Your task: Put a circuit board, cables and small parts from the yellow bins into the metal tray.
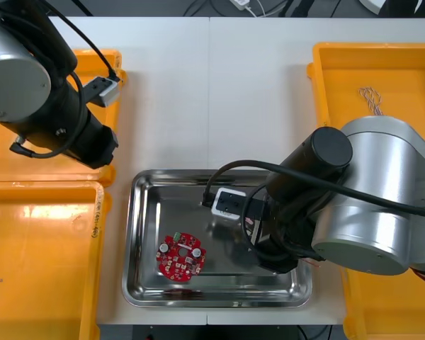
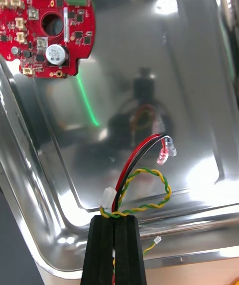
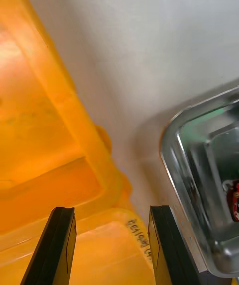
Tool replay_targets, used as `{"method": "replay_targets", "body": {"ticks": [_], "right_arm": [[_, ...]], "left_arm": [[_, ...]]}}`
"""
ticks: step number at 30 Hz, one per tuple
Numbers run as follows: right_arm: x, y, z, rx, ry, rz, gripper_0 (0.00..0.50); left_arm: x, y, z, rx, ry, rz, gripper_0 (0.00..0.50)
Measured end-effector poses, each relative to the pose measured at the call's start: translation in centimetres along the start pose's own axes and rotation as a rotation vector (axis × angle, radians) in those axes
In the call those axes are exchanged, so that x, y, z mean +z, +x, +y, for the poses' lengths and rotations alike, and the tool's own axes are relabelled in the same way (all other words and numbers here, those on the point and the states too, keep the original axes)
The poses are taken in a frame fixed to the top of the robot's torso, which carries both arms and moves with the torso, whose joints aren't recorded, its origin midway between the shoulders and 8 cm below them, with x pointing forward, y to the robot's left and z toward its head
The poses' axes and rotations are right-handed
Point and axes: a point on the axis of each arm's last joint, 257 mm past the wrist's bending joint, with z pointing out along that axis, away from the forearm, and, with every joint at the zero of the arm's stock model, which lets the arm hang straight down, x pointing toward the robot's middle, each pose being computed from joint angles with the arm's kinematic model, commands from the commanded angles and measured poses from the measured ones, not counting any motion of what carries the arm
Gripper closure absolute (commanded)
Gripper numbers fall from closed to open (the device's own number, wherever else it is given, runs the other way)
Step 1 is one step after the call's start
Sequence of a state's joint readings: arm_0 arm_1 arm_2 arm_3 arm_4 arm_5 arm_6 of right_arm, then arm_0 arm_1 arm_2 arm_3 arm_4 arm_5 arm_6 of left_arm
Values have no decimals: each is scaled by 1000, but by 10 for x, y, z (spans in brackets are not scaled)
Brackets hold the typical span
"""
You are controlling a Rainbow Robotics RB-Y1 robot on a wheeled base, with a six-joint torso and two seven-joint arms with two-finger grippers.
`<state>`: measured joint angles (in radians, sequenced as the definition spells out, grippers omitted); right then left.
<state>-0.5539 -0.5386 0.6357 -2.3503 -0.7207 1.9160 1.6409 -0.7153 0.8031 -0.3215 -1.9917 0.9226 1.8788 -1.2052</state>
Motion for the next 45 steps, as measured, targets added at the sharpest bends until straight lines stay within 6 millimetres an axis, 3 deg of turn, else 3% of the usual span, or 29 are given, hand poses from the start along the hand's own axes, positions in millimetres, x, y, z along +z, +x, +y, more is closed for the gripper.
{"method": "replay_targets", "body": {"ticks": [7, 17, 29, 37, 39, 45], "right_arm": [[6, 4, 11, -47, -24, 15, 500], [22, 16, 24, -73, -65, 63, 500], [47, 21, 38, -73, -85, 128, 500], [56, 20, 49, -58, -87, 132, 500], [58, 20, 52, -54, -96, 129, 500], [69, 20, 53, -41, -75, 124, 500]], "left_arm": [[-4, -9, 32, -78, -2, 7, 76], [-3, -11, 65, 136, 10, 25, 76], [2, -12, 108, 39, -8, 14, 77], [11, -17, 131, 295, -22, -8, 63], [14, -17, 136, 294, -18, -12, 40], [25, -15, 149, 237, -9, -16, 33]]}}
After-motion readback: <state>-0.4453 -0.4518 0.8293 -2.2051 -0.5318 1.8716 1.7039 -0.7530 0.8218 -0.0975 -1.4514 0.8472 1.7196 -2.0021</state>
